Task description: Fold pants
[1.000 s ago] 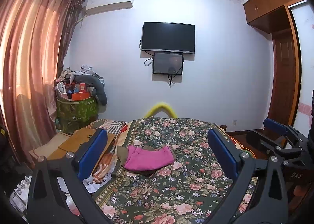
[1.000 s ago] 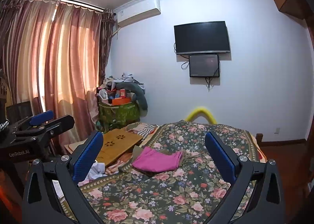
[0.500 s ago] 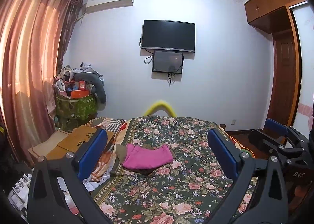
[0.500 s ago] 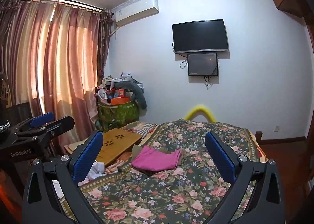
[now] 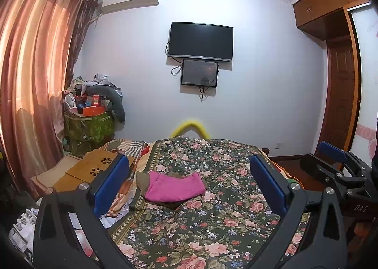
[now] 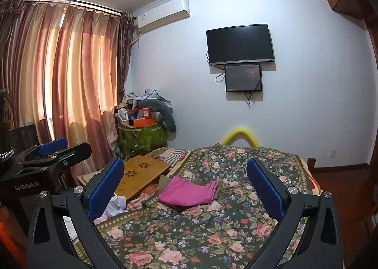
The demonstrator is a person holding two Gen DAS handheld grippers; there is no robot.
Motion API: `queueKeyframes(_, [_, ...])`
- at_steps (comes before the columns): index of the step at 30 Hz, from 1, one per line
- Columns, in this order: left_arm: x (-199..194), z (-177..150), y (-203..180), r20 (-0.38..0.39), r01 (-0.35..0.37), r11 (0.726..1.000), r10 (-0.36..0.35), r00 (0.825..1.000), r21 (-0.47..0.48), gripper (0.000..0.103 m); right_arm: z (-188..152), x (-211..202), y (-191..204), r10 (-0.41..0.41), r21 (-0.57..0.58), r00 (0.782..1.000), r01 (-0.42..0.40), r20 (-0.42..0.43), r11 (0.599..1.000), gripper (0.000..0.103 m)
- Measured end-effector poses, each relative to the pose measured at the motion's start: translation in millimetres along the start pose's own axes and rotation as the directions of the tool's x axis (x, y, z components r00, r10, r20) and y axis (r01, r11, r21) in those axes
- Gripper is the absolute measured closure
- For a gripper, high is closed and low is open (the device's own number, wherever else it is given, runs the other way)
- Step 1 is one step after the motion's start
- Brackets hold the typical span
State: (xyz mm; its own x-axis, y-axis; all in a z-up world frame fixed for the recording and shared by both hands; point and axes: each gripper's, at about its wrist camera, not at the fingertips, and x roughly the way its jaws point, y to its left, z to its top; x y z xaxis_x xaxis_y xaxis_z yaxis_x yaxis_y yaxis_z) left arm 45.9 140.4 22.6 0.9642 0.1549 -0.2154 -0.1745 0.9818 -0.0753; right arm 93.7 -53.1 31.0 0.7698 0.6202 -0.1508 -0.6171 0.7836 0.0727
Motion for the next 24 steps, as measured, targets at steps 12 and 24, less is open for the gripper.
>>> queueKeyframes(12, [0.4, 2.2, -0.2, -0.014, 0.038, 0.999, -0.038, 0.999, -0.011, 0.000, 2.0, -3.6, -0.7, -0.001, 0.010, 1.000, 0.000, 0.012, 1.000, 0.000])
queueKeyframes(24, [4.7, -1.0, -0.9, -0.026, 0.035, 0.999, -0.035, 0.999, 0.000, 0.000, 0.3, 0.1, -0.8, -0.001, 0.013, 1.000, 0.001, 0.002, 1.000, 0.000])
